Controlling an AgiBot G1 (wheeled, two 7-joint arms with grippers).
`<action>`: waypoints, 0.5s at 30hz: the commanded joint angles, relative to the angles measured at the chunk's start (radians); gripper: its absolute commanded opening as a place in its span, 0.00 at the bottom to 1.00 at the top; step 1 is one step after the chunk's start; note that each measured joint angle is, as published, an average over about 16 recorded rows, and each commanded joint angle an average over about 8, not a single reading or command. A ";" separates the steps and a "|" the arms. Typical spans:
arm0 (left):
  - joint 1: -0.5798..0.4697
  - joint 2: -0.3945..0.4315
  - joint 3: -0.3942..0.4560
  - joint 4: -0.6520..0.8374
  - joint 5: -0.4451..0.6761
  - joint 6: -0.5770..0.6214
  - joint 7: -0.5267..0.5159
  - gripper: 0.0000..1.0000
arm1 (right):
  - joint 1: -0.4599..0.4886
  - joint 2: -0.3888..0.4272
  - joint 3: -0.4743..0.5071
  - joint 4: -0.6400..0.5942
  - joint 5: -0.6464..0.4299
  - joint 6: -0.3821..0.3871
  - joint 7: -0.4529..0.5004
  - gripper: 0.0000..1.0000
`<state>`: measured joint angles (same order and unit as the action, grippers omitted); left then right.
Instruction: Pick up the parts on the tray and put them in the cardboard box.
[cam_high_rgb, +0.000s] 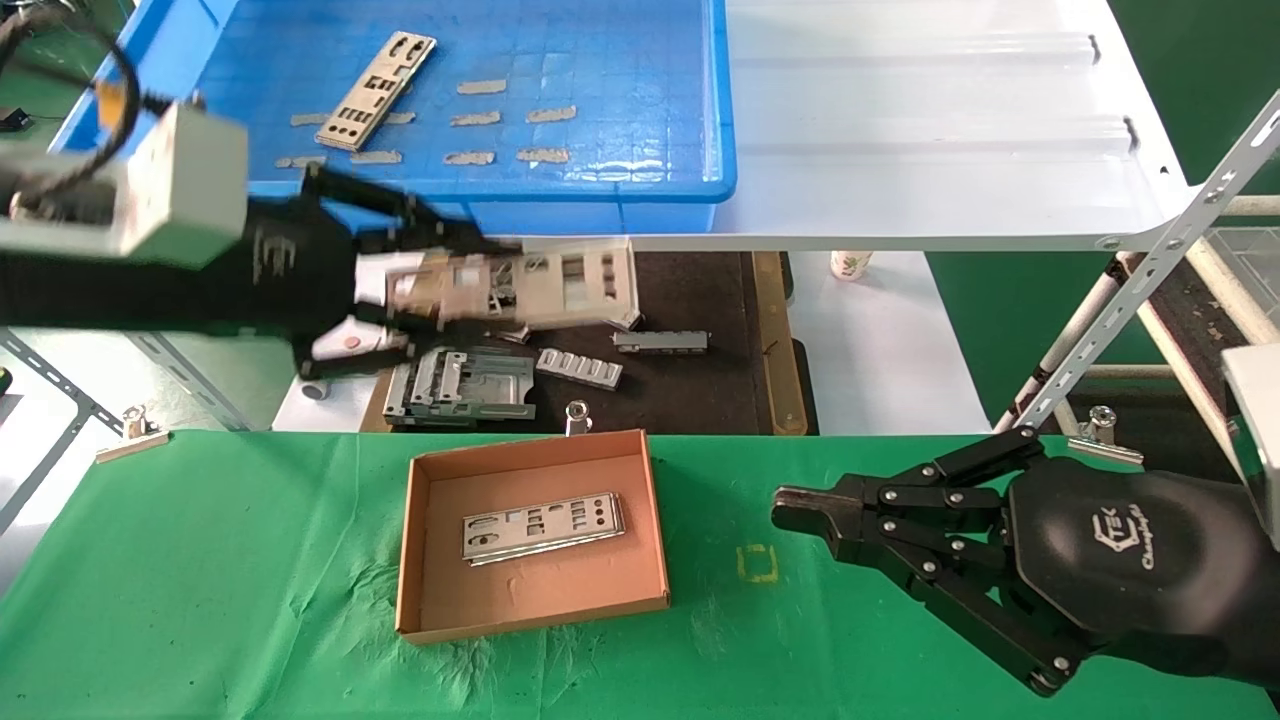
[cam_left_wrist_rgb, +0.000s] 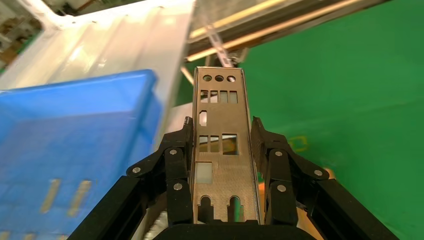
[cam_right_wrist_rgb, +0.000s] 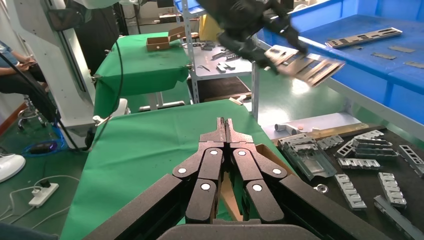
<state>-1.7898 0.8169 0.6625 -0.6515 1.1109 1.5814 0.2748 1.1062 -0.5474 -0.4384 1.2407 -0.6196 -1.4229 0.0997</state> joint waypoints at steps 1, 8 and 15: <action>0.032 -0.030 0.026 -0.073 -0.040 0.000 -0.012 0.00 | 0.000 0.000 0.000 0.000 0.000 0.000 0.000 0.00; 0.167 -0.043 0.093 -0.198 0.017 -0.125 -0.060 0.00 | 0.000 0.000 0.000 0.000 0.000 0.000 0.000 0.00; 0.289 -0.013 0.135 -0.265 0.109 -0.313 -0.112 0.00 | 0.000 0.000 0.000 0.000 0.000 0.000 0.000 0.00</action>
<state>-1.5108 0.8051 0.7975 -0.9054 1.2182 1.2809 0.1677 1.1062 -0.5474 -0.4384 1.2407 -0.6196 -1.4229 0.0997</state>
